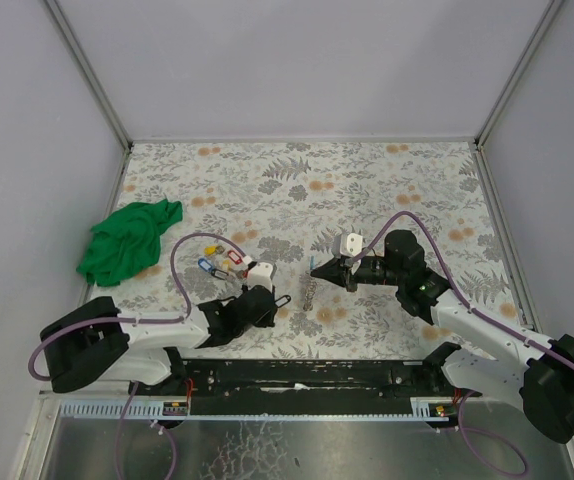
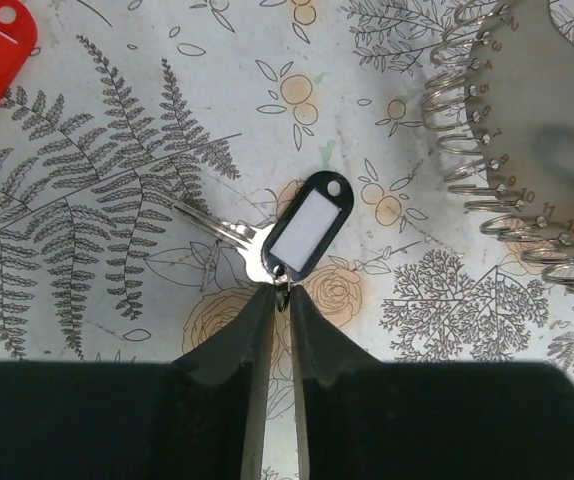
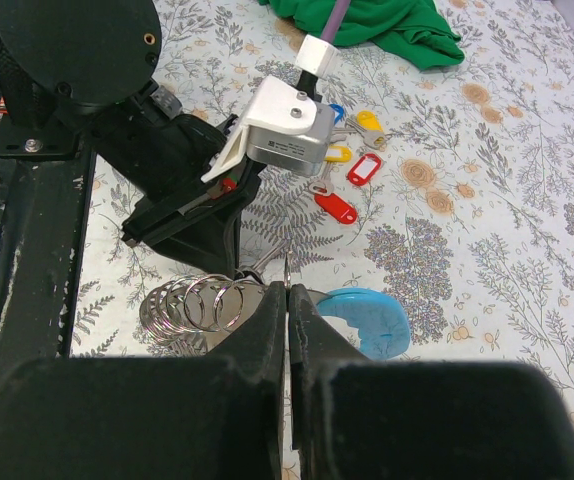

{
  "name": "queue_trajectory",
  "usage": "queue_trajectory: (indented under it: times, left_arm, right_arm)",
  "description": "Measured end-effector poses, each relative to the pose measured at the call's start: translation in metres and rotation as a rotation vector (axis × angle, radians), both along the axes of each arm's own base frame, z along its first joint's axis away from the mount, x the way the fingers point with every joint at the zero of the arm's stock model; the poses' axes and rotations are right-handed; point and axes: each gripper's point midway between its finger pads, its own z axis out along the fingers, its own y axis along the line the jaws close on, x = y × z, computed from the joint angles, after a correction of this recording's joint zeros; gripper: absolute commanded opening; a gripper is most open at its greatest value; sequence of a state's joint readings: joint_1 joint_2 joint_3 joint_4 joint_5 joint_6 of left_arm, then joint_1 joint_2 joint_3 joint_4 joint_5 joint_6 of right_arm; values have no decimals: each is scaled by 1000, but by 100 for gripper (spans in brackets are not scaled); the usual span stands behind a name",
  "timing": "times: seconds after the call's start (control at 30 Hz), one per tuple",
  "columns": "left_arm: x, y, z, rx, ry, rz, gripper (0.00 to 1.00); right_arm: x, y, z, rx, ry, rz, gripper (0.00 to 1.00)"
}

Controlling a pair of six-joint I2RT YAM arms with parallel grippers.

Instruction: Put the keys on the keyring

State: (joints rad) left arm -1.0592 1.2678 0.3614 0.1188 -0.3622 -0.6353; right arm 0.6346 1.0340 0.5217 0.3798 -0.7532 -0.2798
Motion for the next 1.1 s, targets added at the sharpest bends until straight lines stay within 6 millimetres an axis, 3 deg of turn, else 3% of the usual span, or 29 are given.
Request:
queue_trajectory:
  times: [0.1, 0.4, 0.5, 0.7, 0.97, 1.1]
  left_arm:
    - [1, -1, 0, 3, -4, 1, 0]
    - [-2, 8, 5, 43, -9, -23, 0]
    - [1, 6, 24, 45, -54, -57, 0]
    - [18, -8, 84, 4, -243, -163, 0]
    - [41, -2, 110, 40, -392, -321, 0]
    - [44, -9, 130, 26, -494, -424, 0]
  right_arm:
    - [0, 0, 0, 0, 0, 0, 0]
    - [0, 0, -1, -1, 2, 0, 0]
    - [0, 0, -1, -1, 2, 1, 0]
    - [-4, 1, -1, 1, 7, 18, 0]
    - [-5, 0, -2, -1, 9, 24, 0]
    - [-7, -1, 1, 4, -10, 28, 0]
